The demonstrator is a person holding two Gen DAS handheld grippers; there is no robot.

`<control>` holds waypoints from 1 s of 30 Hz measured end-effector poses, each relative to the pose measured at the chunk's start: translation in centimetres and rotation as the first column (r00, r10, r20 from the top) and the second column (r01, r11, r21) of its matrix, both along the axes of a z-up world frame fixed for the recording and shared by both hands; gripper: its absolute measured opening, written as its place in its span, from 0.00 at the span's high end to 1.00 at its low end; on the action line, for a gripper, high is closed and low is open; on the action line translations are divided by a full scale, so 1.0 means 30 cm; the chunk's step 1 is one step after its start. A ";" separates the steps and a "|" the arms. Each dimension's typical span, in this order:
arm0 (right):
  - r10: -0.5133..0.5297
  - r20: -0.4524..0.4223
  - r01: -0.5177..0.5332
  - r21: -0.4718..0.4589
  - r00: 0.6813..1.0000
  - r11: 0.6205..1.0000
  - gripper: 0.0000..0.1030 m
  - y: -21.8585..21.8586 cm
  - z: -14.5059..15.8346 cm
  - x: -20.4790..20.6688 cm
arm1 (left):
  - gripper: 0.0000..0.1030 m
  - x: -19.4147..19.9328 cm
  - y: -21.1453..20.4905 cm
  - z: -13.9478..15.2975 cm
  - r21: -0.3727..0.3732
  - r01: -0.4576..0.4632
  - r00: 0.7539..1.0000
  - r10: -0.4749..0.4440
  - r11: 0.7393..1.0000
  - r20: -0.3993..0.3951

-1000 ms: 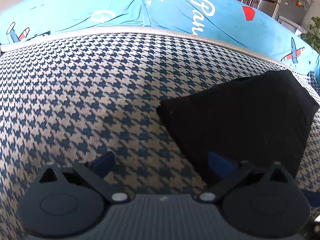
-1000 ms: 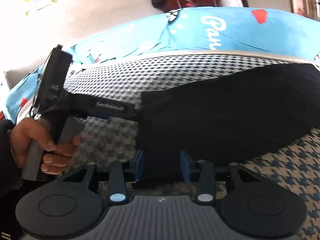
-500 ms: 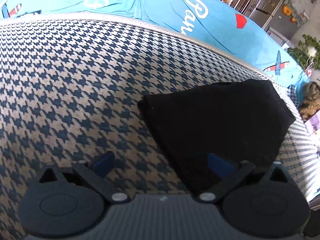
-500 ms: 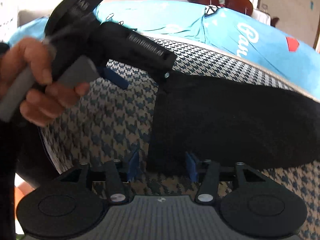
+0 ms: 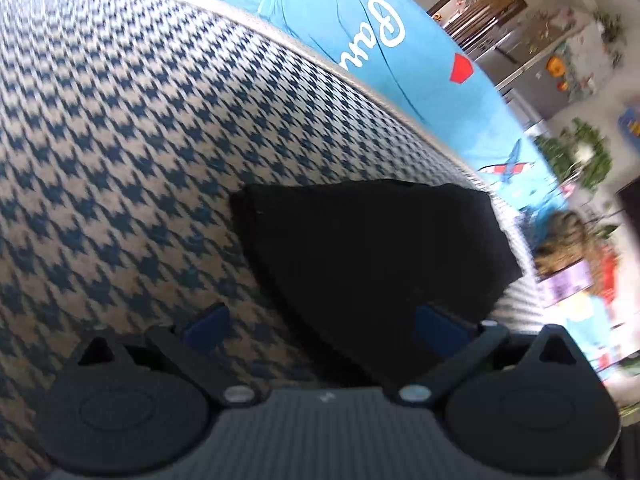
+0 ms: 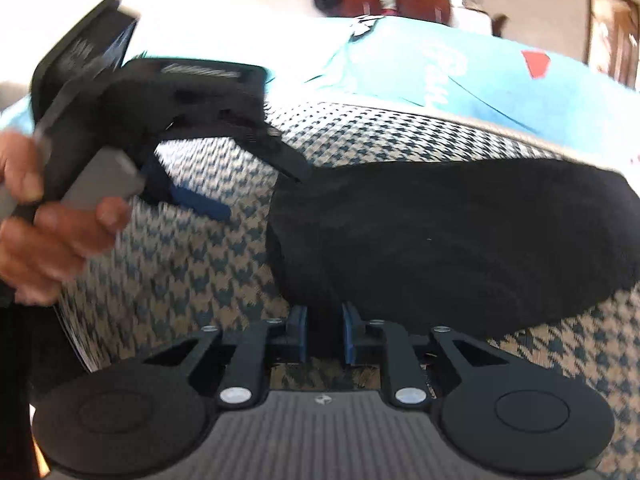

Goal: Fold clothes

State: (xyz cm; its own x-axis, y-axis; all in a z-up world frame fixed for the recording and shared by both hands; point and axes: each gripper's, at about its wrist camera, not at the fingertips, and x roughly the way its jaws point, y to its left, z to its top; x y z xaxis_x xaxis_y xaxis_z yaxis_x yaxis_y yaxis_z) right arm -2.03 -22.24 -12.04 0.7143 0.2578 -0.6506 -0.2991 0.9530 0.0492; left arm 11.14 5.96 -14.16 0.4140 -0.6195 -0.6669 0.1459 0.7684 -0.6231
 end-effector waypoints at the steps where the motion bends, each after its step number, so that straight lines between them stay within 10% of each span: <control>1: -0.016 -0.008 0.016 0.031 1.000 0.999 0.83 -0.015 0.005 0.007 | 0.00 0.002 -0.005 -0.003 -0.011 0.004 1.000 -0.004 1.000 -0.009; 13: -0.078 -0.067 0.092 0.261 0.995 0.961 0.83 -0.088 0.051 0.038 | 0.00 0.085 -0.119 -0.048 -0.086 0.092 0.994 -0.097 0.992 -0.054; 30: -0.031 -0.049 0.038 0.145 0.998 0.989 0.67 -0.046 0.037 -0.001 | 0.38 0.124 -0.249 -0.024 -0.006 0.151 0.989 -0.151 0.989 0.002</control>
